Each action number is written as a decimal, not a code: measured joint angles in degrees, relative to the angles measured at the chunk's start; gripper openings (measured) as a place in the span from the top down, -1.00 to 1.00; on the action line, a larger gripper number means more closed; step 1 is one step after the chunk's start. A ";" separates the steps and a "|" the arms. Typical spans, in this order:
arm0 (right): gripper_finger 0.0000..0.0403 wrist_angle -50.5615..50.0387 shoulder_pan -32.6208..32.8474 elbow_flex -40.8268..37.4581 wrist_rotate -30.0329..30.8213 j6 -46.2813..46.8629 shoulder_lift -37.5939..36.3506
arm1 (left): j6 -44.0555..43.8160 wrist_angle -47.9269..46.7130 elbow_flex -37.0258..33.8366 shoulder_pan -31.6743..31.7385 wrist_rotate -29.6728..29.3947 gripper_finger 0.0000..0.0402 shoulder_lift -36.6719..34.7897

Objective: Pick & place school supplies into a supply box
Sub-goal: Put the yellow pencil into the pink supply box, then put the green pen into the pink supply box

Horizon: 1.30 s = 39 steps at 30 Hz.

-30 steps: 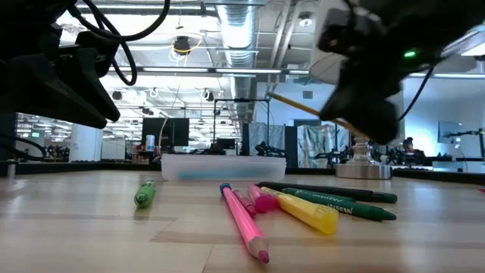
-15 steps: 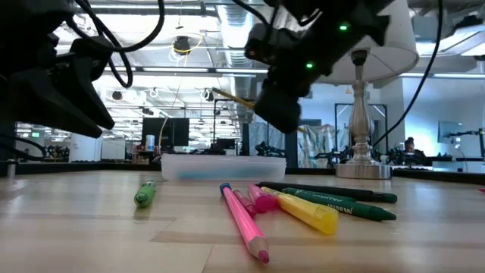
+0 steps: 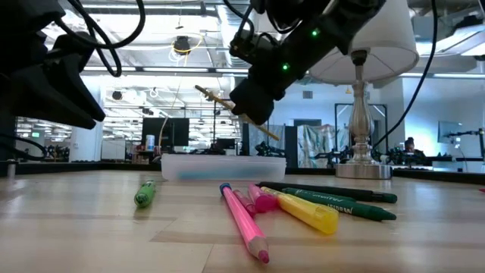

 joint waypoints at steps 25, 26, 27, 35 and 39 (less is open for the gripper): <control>0.81 2.62 -5.72 0.00 -10.17 8.66 0.00 | -1.39 -1.66 0.02 0.02 0.33 0.59 0.00; 0.81 2.28 -5.77 0.00 -10.23 8.66 0.00 | -1.41 -1.66 0.02 0.02 0.33 0.59 0.00; 0.81 1.85 -5.78 0.00 -10.50 8.65 0.00 | -1.41 -1.66 0.02 0.02 0.35 0.59 0.00; 0.81 0.02 -5.59 0.00 -11.43 8.69 0.00 | -1.44 -1.68 0.02 0.02 0.37 0.59 0.00; 0.81 -0.08 -4.90 0.00 -11.39 8.68 0.00 | -1.46 -1.61 0.02 0.02 0.39 0.59 0.00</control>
